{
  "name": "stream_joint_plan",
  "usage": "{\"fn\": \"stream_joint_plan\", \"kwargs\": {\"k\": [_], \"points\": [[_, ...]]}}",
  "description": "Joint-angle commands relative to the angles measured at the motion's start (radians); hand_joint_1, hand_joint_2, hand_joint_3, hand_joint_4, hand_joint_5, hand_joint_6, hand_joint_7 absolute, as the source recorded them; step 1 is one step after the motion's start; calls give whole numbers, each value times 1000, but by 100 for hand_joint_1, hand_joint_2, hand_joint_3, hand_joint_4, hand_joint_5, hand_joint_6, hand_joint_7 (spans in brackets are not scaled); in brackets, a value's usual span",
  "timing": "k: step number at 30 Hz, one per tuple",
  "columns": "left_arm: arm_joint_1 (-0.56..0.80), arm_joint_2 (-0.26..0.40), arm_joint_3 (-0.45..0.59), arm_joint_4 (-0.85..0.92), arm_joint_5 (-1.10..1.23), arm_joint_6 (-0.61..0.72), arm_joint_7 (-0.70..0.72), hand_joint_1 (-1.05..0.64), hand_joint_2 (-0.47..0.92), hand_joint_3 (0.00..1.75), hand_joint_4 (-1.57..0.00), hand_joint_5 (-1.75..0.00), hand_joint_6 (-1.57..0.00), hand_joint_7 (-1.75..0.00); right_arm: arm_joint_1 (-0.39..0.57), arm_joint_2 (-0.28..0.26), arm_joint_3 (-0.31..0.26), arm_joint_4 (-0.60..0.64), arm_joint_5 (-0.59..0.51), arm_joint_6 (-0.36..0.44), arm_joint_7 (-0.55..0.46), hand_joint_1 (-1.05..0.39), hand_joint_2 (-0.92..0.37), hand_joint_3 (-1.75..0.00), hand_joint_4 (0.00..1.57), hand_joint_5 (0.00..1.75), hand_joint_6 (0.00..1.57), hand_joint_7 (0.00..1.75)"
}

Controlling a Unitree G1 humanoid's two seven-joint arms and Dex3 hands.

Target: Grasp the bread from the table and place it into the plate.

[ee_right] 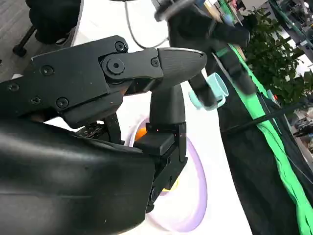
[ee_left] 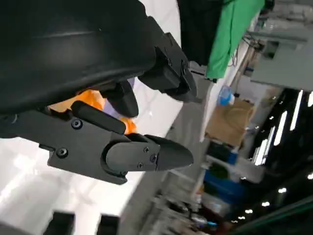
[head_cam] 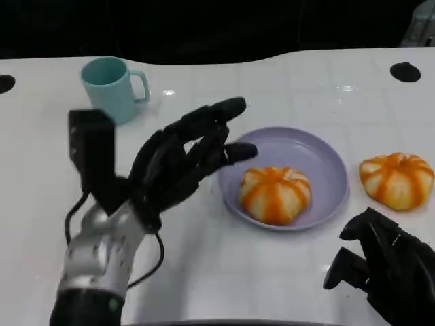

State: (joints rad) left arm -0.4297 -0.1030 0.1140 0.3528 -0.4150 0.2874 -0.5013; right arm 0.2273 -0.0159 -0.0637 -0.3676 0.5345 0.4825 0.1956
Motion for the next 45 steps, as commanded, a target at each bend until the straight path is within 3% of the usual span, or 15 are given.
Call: {"fn": "stream_joint_plan", "kwargs": {"k": [1,2,5,9,12,24,45], "points": [[133,-8,33,-204,-89,109,70,-61,92,50,-62,-154,-58,-100,3,-2,-5,-21,3,12,-17,-48,-92,-26,67,175,54,162],[157,-8,33,-241,-98,129,87,-61,92,52,-63,-162,-57,-121,3,-2,-4,-23,2,12,-18,-48,-92,-26,67,175,54,162],[242,-24,47,-353,-145,193,148,-60,92,55,-68,-171,-59,-143,6,-6,-2,-30,-3,15,-21,-48,-92,-28,67,175,54,163],[315,-36,50,-437,-182,237,205,-58,92,56,-73,-174,-59,-153,7,-9,-2,-35,-2,18,-21,-48,-92,-30,67,175,53,163],[415,-54,59,-520,-213,273,259,-56,92,60,-79,-175,-54,-172,6,-7,-4,-35,1,24,-23,-48,-92,-29,67,175,52,163],[518,-37,46,-593,-234,334,337,-55,92,56,-78,-175,-50,-175,15,-12,-7,-51,-2,27,-24,-50,-92,-28,66,175,53,161],[577,-1,-18,-580,-206,254,291,-56,92,49,-77,-175,-52,-175,26,-17,-19,-44,1,7,0,-50,-92,-29,65,175,54,158]]}}
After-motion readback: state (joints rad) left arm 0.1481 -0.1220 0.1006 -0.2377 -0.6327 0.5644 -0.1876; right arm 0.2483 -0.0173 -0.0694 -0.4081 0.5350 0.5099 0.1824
